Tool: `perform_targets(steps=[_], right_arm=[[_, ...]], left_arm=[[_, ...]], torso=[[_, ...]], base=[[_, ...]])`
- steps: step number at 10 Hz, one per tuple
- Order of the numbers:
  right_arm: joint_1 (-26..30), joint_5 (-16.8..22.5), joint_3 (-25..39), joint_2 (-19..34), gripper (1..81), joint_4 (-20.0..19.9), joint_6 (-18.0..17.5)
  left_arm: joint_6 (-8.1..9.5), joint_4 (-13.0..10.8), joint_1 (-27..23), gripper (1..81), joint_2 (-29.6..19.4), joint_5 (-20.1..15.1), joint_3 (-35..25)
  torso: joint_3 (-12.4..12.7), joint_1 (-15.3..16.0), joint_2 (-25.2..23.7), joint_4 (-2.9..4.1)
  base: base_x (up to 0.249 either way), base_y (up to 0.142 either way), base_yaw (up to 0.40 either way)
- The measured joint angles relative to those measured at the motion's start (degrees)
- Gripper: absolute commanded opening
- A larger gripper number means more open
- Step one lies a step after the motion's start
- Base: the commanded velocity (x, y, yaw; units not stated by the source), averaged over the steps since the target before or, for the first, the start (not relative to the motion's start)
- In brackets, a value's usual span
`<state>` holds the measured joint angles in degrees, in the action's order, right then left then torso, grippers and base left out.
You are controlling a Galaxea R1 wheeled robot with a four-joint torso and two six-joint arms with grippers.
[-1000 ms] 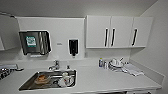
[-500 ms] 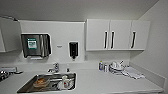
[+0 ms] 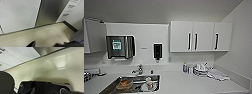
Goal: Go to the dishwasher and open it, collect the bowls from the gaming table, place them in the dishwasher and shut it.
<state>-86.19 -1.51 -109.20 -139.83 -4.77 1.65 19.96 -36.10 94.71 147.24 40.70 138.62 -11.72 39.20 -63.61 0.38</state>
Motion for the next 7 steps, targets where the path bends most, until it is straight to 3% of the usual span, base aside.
perform_targets(steps=[3,7], right_arm=[[0.1,0.0,-0.1,0.0,81.1,0.0,0.0],[0.8,-0.2,0.0,0.2,81.1,-0.1,0.0]], left_arm=[[0.88,0.0,-0.1,81.1,2.2,0.0,2.5],[1.04,0.0,-0.1,81.1,1.5,0.1,2.8]], torso=[[-5.3,3.6,-5.6,0.0],[-12.4,8.5,-13.3,0.0]], base=[[0.0,0.0,0.0],[0.0,0.0,0.0]])
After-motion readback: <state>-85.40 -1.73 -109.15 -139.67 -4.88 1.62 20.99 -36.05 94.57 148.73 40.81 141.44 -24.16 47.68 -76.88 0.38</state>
